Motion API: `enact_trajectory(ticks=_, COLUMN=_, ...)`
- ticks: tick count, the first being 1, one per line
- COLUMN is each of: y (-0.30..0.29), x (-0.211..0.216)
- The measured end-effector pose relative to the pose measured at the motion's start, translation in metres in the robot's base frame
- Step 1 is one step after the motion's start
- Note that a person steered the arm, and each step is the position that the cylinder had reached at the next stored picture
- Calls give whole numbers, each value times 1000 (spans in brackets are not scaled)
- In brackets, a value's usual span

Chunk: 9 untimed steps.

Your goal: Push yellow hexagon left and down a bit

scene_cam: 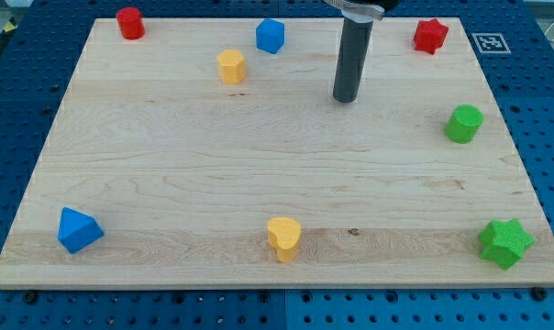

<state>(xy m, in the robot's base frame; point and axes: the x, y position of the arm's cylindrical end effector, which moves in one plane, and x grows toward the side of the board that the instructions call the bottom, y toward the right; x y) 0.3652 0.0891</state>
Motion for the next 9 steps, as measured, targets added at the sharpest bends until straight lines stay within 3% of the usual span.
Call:
enact_trajectory(ticks=7, y=-139, x=-72)
enact_trajectory(ticks=9, y=-183, x=-57)
